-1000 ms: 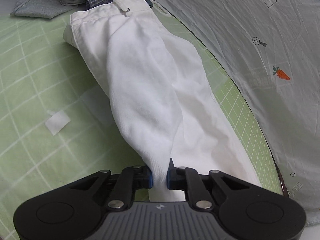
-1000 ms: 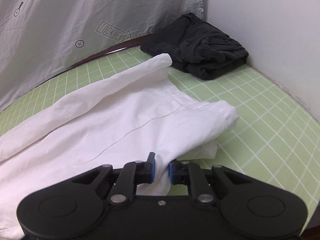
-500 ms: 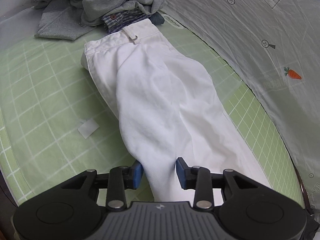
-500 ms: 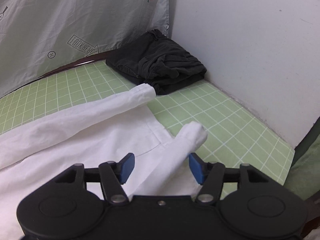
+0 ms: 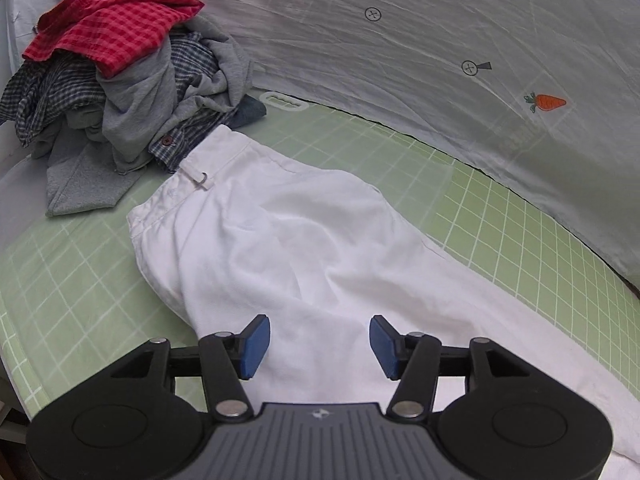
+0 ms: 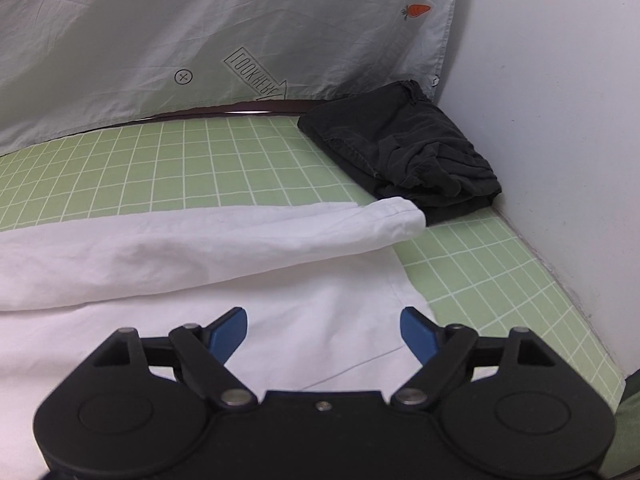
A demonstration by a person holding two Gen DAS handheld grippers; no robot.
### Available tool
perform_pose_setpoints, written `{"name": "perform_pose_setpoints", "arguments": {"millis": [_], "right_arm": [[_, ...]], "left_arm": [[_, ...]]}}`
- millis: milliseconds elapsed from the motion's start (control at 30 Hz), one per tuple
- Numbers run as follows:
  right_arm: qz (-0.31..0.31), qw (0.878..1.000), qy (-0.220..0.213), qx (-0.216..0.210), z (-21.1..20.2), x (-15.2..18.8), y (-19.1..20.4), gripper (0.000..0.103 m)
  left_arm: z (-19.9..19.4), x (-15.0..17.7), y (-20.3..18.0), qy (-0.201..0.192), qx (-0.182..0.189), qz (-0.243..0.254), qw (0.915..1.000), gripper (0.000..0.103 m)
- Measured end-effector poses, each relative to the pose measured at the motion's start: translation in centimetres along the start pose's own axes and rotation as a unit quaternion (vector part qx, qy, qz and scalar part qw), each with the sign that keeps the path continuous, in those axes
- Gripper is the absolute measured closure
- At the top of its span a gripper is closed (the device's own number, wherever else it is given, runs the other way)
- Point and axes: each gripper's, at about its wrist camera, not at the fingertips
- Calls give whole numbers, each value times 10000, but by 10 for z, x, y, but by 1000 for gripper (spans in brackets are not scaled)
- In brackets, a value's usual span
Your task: Fold clothes
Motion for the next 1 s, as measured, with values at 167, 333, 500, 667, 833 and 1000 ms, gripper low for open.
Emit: {"name": "perform_pose_setpoints", "arguments": {"millis": [167, 333, 500, 667, 833, 1000], "right_arm": [[-367, 9979, 242, -480, 15, 7, 32, 19], [-799, 9913, 305, -1004, 29, 2, 61, 19], [-932, 9862, 233, -1351, 64, -21, 80, 18], [-512, 9882, 175, -1433, 118, -54, 93, 14], [-4, 9911, 131, -1327, 138, -72, 95, 13], [-83, 9934, 159, -1132, 112, -52, 81, 12]], "left_arm": [[29, 18, -49, 529, 706, 742, 9933, 37], [64, 46, -104, 1250, 1379, 1621, 9691, 36], [86, 52, -146, 1185, 1596, 1998, 9595, 27], [109, 49, -186, 882, 1703, 2255, 9552, 25], [113, 41, -199, 711, 1595, 1981, 9645, 24], [99, 44, -194, 635, 1573, 1828, 9684, 24]]}}
Point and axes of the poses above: each gripper's, at about its wrist camera, not at the fingertips, and z roughly the way its jaws point, y to its left, x to its underside, and after that the axes turned 12 degrees about -y, right-handed
